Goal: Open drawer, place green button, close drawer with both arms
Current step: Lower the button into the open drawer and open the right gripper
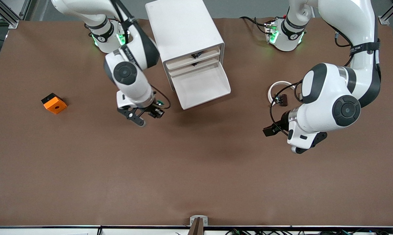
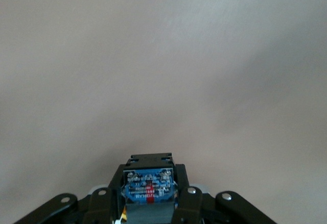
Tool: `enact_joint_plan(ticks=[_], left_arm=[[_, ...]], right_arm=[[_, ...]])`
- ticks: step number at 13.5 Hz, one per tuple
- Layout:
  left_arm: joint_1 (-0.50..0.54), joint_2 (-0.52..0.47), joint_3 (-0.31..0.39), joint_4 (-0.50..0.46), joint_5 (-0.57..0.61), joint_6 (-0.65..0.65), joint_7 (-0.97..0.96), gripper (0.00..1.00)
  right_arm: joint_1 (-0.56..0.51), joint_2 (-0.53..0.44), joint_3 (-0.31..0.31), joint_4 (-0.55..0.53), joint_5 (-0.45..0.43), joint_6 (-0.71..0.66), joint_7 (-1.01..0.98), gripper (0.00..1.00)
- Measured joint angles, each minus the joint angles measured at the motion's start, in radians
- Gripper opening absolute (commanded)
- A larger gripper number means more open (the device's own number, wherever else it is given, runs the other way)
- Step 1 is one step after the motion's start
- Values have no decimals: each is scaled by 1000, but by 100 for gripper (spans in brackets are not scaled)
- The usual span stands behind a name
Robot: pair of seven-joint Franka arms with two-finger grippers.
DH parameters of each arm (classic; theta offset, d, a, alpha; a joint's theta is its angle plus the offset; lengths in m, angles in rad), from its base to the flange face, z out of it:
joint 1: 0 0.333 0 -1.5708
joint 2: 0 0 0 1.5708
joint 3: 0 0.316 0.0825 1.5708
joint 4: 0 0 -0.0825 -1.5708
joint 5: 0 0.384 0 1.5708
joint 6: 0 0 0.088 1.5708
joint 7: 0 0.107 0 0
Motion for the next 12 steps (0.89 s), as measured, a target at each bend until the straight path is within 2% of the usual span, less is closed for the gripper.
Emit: enact_joint_plan(ticks=[3,6,12], left_arm=[[-14,-19,-2,-101,0,88,37,100],[-39,-23,-5,-152,0,134,41,100],[-63,-36,-5,-233,0,228,41,100]], right_arm=[[120,1,0,22,3,-2,181,0],[216,21,-1,46,3,-2,314,0],[285,98,-4,64,2,-1,462,0]])
